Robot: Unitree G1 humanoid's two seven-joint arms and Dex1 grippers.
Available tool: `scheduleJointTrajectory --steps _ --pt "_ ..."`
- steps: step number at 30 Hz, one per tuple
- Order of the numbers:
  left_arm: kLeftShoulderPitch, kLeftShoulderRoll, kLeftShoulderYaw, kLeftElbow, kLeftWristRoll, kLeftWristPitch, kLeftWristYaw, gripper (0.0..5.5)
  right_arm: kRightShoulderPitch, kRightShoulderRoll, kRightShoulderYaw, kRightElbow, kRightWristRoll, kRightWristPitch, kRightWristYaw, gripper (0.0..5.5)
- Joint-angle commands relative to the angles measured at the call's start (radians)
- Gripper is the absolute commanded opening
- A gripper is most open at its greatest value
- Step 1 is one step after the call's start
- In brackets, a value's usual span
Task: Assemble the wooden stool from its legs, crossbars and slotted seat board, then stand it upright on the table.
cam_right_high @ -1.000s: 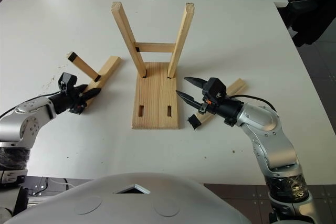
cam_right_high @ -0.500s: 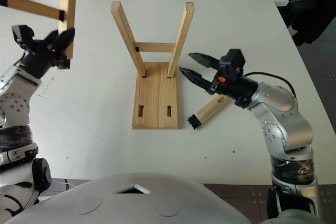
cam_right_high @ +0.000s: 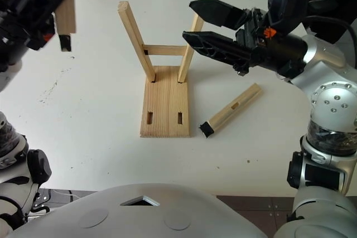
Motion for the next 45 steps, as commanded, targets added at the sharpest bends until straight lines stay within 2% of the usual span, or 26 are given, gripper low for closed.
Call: scheduleJointTrajectory --steps 1,15,27,38,45 --pt "0.034 -0.007 -0.075 0.000 0.076 -0.023 -0.020 2.04 -0.121 -0.021 0.043 0.056 0.051 0.087 0.057 3.71" --pt "0.027 -0.031 -0.231 -0.020 0.123 -0.056 -0.185 2.04 -0.290 0.006 0.143 0.155 -0.077 0.108 0.201 3.71" --pt "0.039 -0.030 -0.303 0.056 0.237 -0.074 -0.270 2.04 -0.333 0.034 0.147 0.151 -0.085 0.140 0.246 3.71" --pt "0.036 -0.025 -0.303 0.043 0.229 -0.068 -0.305 2.04 -0.306 0.017 0.182 0.139 -0.195 0.094 0.317 2.12" --pt "0.018 -0.026 -0.289 0.054 0.222 -0.063 -0.303 2.04 -0.272 0.004 0.201 0.116 -0.260 0.050 0.349 2.06"
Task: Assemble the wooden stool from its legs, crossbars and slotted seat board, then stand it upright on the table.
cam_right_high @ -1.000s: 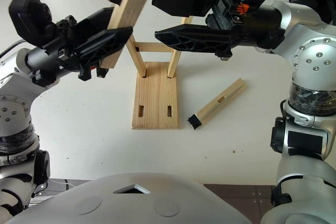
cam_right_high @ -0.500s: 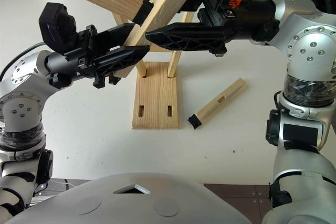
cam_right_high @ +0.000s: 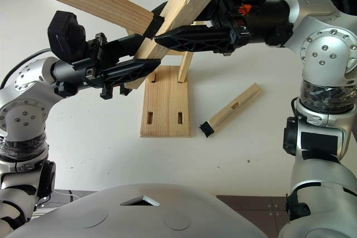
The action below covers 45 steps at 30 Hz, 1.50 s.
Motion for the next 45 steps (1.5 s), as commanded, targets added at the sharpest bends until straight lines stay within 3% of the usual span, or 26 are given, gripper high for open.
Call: scheduleJointTrajectory --steps 1,7,8,19,25,30,37,45 --pt "-0.035 0.001 0.018 0.010 -0.007 -0.005 0.003 2.04 0.025 -0.026 0.021 -0.033 -0.046 -0.011 0.024 2.06" --pt "-0.021 0.007 0.006 0.009 -0.015 0.024 -0.005 2.04 0.018 -0.009 0.006 -0.027 -0.047 -0.022 0.000 2.06" --pt "-0.020 0.009 0.004 0.017 -0.016 0.033 -0.005 2.41 0.013 -0.005 0.002 -0.020 -0.050 -0.026 -0.006 2.06" --pt "0.042 0.028 -0.001 0.075 0.066 -0.003 -0.055 3.95 -0.004 0.020 -0.052 0.019 -0.081 -0.055 -0.062 2.06" --pt "0.254 0.093 0.015 0.080 0.223 -0.102 -0.104 3.95 0.000 -0.029 -0.136 0.034 -0.042 -0.021 -0.088 2.06" --pt "0.418 0.138 -0.001 0.067 0.370 -0.210 -0.155 3.95 0.187 -0.144 -0.139 -0.024 -0.133 -0.056 -0.019 2.04" --pt "0.468 0.139 0.017 0.116 0.443 -0.281 -0.167 3.95 0.439 -0.203 -0.089 -0.125 -0.304 -0.229 0.059 2.04" --pt "0.459 0.135 0.011 0.145 0.482 -0.304 -0.162 3.95 0.554 -0.205 -0.076 -0.216 -0.296 -0.236 0.068 2.04"
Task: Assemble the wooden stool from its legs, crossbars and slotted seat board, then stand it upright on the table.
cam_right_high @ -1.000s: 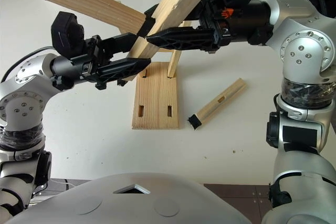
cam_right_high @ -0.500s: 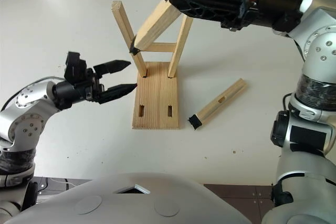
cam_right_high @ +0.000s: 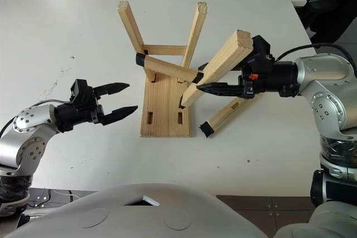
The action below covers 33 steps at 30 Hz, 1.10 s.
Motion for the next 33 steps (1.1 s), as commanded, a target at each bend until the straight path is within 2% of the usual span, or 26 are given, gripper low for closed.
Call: scheduleJointTrajectory --steps 1,11,27,33 --pt "-0.006 0.005 0.006 0.004 0.011 -0.006 0.005 3.95 0.046 -0.014 0.010 -0.050 0.000 -0.016 0.009 2.04" --pt "-0.026 0.031 0.011 0.076 0.068 -0.010 0.007 3.95 0.103 0.005 0.099 -0.058 -0.122 -0.155 0.016 2.04" --pt "-0.039 0.029 -0.002 0.114 0.097 -0.019 -0.005 3.95 0.102 0.032 0.167 -0.026 -0.183 -0.218 0.011 2.04" --pt "-0.044 0.028 -0.005 0.128 0.101 -0.021 -0.006 3.95 0.118 0.021 0.250 0.066 -0.304 -0.294 0.022 2.04"
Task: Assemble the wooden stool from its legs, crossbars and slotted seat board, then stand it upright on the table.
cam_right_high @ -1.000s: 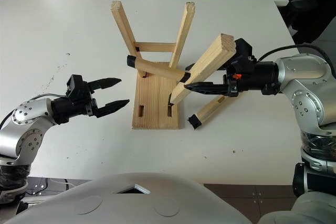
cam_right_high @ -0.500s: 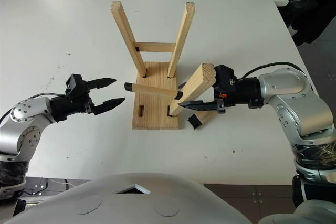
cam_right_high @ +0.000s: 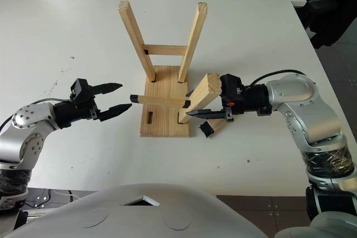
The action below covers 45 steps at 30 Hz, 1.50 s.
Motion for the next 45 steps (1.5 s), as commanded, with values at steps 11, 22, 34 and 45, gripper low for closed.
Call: scheduleJointTrajectory --steps 11,22,34,45 --pt "-0.028 0.002 -0.007 0.045 0.023 0.004 0.005 3.95 0.015 -0.093 0.176 0.163 -0.155 -0.072 0.062 2.04" --pt "-0.054 -0.004 -0.016 0.065 0.028 0.014 0.013 3.95 -0.048 -0.057 0.240 0.256 -0.161 -0.087 0.070 2.04" --pt "-0.110 -0.010 -0.025 0.115 0.041 0.015 0.005 3.95 -0.140 0.066 0.247 0.166 -0.079 0.036 -0.052 2.04" --pt "-0.136 -0.016 -0.024 0.171 0.066 -0.003 0.004 3.95 -0.101 0.045 0.245 0.091 -0.100 0.015 -0.074 2.04"
